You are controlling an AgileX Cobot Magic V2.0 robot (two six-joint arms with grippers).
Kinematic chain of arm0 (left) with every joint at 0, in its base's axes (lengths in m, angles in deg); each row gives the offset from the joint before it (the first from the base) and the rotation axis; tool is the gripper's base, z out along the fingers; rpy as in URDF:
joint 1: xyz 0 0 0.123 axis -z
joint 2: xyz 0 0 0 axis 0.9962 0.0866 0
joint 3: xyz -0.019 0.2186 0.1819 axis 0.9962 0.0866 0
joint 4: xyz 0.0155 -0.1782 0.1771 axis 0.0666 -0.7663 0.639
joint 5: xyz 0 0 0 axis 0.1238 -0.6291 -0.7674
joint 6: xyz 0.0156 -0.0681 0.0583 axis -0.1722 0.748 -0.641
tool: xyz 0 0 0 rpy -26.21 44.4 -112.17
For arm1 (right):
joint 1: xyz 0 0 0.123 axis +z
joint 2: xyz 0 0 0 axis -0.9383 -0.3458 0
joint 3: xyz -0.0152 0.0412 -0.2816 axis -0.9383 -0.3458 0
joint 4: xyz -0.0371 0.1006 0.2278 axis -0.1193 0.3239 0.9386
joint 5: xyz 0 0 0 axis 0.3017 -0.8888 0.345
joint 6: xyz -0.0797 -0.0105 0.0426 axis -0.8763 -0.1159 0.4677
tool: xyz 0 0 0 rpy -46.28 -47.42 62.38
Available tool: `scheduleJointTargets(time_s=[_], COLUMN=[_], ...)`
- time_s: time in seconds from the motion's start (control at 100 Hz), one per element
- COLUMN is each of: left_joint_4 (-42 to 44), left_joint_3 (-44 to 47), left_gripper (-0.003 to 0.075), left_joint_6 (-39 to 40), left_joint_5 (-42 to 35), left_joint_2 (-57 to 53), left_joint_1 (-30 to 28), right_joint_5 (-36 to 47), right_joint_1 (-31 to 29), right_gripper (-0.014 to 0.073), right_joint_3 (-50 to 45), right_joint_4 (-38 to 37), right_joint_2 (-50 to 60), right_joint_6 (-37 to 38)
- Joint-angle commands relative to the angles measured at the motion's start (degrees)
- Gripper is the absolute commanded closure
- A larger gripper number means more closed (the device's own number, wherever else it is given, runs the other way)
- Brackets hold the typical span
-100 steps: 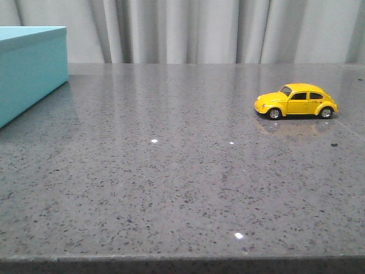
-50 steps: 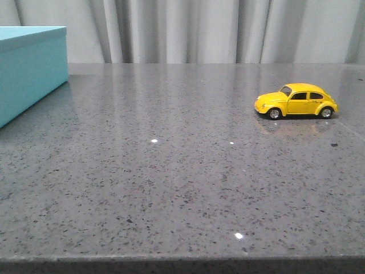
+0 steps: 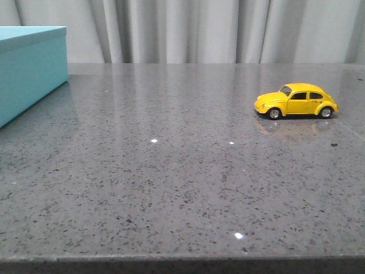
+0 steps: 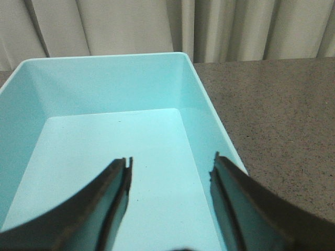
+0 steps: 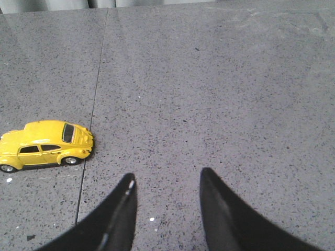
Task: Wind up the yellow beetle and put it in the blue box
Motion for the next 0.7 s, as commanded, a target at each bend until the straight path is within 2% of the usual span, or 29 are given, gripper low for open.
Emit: scheduleJointTargets(time_s=[0.0,0.23,0.49,0.69], left_joint_4=[-0.5,-0.5,-0.5,-0.5], left_joint_3=[-2.1,-2.1,-2.1,-2.1], left_gripper=[0.0293,0.0333,0.0332,0.0332], left_joint_6=[0.4,0.4,0.4,0.4], left_joint_5=[-4.7,-4.7,-4.7,-4.2], left_joint_2=[0.1,0.1,0.1,0.1], left_joint_1=[0.5,0.5,0.5,0.5], right_joint_5=[3.8,3.4,-9.4,-17.2], right_joint_1=[0.0,0.1,4.4,7.7], right_gripper=[0.0243,0.0243,0.0237,0.0117], right_joint_3=[2.1,2.5,12.5,23.3], right_joint_4=[-0.2,0.5,0.7,2.0], right_joint_2=[-0.4,-0.8,-12.0,-23.8], right_joint_6=[-0.3,-0.3,-0.3,-0.3])
